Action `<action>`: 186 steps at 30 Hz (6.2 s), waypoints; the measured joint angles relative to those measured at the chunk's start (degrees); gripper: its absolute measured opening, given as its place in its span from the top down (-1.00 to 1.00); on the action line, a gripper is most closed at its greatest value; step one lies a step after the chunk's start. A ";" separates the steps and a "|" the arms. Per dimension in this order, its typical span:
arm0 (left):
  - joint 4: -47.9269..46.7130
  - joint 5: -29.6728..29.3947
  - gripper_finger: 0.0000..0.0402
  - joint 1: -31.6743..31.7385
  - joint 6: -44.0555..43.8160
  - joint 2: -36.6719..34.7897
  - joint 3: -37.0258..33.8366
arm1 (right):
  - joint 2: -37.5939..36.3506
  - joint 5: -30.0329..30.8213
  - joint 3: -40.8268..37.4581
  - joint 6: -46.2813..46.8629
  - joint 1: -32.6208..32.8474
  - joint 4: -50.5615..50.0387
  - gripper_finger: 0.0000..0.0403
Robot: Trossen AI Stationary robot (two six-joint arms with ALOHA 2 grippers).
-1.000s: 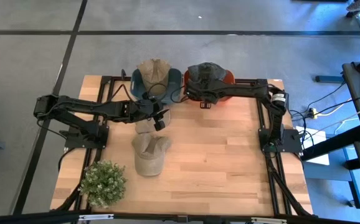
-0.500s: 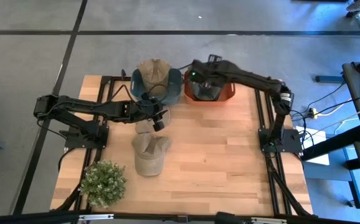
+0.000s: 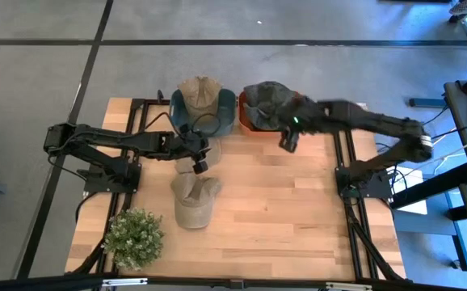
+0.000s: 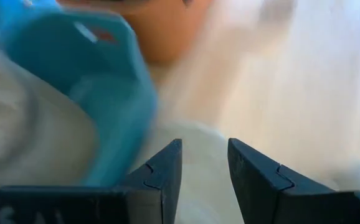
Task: Pick & Place hat
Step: Put the top brown cap into the dark blue bin
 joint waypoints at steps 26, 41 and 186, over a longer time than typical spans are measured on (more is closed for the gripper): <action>-32.26 -10.77 0.49 -0.17 -64.33 0.00 -0.04 | -11.72 0.08 -28.35 -3.86 6.46 31.52 -0.08; -25.32 -9.48 0.49 1.45 -78.37 0.00 -13.01 | -11.72 0.06 -28.35 -5.29 6.46 31.43 -0.08; -11.49 -7.26 0.89 23.65 69.76 12.81 31.21 | -11.65 0.65 -28.37 5.28 6.46 28.63 -0.08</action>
